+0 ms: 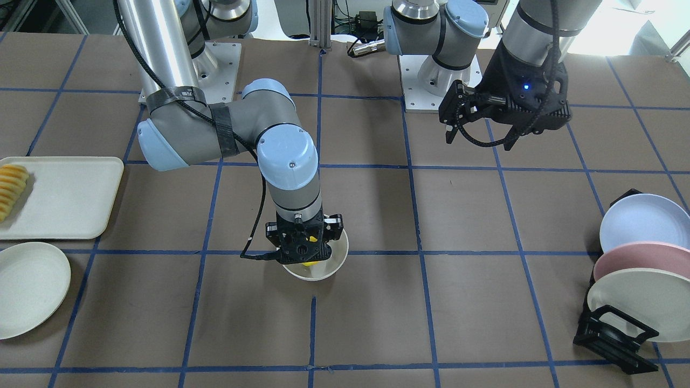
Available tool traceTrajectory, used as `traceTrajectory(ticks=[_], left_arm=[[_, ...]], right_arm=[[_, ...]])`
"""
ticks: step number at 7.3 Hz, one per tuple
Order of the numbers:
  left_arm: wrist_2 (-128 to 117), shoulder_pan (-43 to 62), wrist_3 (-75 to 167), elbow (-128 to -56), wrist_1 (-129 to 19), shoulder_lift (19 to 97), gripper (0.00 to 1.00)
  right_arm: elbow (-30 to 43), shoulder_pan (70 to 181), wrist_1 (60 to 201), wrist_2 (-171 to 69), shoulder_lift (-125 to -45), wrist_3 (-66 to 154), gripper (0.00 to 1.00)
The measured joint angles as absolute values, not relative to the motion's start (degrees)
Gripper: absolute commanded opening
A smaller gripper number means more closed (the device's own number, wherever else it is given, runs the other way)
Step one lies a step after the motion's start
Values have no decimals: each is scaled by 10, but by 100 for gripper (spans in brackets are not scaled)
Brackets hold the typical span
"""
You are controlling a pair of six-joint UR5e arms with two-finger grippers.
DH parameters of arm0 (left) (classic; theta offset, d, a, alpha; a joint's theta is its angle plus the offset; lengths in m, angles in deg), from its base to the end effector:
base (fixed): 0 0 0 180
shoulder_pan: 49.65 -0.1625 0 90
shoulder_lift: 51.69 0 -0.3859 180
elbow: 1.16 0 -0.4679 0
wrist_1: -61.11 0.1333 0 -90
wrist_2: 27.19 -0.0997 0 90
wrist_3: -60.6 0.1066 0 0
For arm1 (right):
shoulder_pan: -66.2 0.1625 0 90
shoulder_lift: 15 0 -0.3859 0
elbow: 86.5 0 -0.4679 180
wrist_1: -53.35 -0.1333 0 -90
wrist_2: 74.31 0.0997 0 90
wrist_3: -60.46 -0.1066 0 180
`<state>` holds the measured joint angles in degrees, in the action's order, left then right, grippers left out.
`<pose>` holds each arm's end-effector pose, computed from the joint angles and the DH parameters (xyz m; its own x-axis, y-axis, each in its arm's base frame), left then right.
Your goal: Place bowl and put lemon in it
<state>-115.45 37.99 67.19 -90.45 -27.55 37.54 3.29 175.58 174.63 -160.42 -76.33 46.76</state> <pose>-0.1131 -0.5725 0.4589 -0.9969 0.0751 0.0245 0.0738 0.9959 -0.0524 0.3653 -0.6149 0.1768 -0.9918 -0.1016 -0.0775 -0.0994 0.9945 -0.0318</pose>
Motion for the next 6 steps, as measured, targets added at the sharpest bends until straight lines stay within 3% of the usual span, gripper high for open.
traceTrajectory(ticks=[1, 2, 3, 4, 6], left_arm=[[-1154, 377, 649, -903, -277, 374, 100], [-1152, 373, 640, -902, -279, 373, 100], [-1148, 369, 636, -901, -283, 373, 100], [-1143, 366, 634, -898, -288, 373, 100], [-1139, 364, 634, -894, -293, 374, 100]], right_arm=[[34, 1757, 1751, -1598, -758, 467, 55], [35, 1759, 1752, -1596, -754, 463, 66], [35, 1760, 1752, -1595, -750, 462, 92], [36, 1762, 1752, -1597, -746, 460, 100], [36, 1765, 1749, -1602, -745, 456, 100]])
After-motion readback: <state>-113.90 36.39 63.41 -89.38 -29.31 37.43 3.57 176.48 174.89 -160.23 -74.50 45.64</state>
